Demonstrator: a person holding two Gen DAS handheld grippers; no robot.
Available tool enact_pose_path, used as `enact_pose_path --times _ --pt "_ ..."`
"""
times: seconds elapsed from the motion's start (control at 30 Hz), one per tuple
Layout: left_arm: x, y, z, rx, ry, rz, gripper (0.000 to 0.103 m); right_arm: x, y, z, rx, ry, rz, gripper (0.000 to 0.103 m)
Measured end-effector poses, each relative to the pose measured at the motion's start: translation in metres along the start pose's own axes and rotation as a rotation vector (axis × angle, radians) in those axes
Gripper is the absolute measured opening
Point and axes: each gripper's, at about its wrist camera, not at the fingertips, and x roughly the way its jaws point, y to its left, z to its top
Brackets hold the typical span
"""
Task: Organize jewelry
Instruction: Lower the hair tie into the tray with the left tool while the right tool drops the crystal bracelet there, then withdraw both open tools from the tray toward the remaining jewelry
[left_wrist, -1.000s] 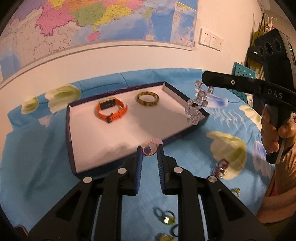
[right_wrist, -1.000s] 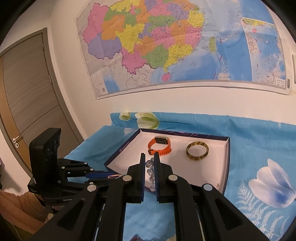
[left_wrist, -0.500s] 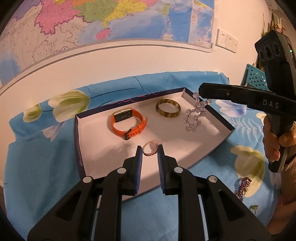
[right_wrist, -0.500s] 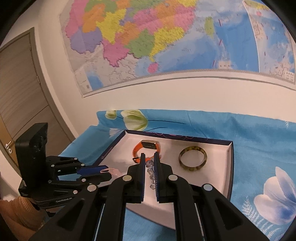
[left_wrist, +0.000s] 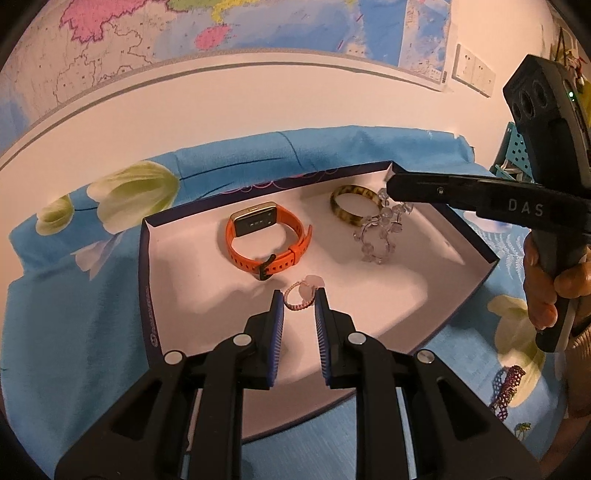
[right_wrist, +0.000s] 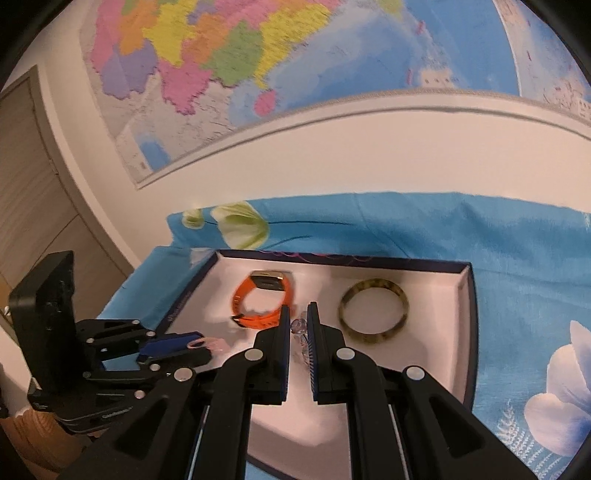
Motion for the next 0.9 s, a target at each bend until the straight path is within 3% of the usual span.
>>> enact_pose_path --times 0.27,0.53,0.73,0.9 --pt "0.013 0.007 -0.001 -0.031 0.030 0.005 0.018 0.010 -0.015 -0.006 0.018 0.040 -0.063 0.008" --pt "0.023 0.007 -0.001 -0.043 0.054 0.005 0.021 -0.004 -0.014 -0.007 0.007 0.014 -0.120 0.014" --pt "0.013 0.007 -0.002 -0.056 0.020 0.004 0.033 -0.026 -0.002 -0.014 -0.019 -0.016 -0.109 0.022" --pt "-0.017 0.006 -0.001 -0.057 -0.052 0.042 0.047 -0.056 0.010 -0.024 -0.056 -0.052 -0.073 0.034"
